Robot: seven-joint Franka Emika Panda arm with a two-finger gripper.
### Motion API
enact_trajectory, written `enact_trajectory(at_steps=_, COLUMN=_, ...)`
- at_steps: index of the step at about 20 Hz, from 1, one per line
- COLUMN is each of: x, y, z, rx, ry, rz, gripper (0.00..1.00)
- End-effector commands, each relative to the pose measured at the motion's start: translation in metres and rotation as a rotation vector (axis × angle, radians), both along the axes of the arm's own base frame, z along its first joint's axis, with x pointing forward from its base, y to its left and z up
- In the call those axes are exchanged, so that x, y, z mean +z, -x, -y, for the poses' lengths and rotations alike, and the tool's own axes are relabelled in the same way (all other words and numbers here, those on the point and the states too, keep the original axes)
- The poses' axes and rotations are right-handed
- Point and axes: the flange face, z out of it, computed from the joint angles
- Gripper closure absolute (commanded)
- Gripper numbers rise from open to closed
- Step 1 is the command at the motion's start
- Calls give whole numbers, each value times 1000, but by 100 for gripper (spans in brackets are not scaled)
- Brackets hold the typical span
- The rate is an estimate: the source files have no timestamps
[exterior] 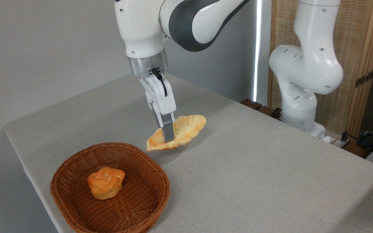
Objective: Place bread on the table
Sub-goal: 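Lower the bread roll onto the table and open the gripper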
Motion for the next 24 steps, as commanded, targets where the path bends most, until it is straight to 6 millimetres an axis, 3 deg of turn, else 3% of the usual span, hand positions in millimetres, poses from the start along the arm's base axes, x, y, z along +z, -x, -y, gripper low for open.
enact_trajectory(at_steps=1, x=2, y=7, z=-1, rx=12, ry=17, rz=-16, gripper=11)
enact_trajectory(at_steps=5, x=-2, y=9, z=-1, rx=12, ry=10, rz=-46, gripper=0)
enact_trajectory(at_steps=17, x=1, y=11, z=-1, rx=12, ry=16, rz=-55, gripper=0)
enact_trajectory(at_steps=24, x=11, y=10, z=2, rx=102, ry=89, rz=-53, gripper=0)
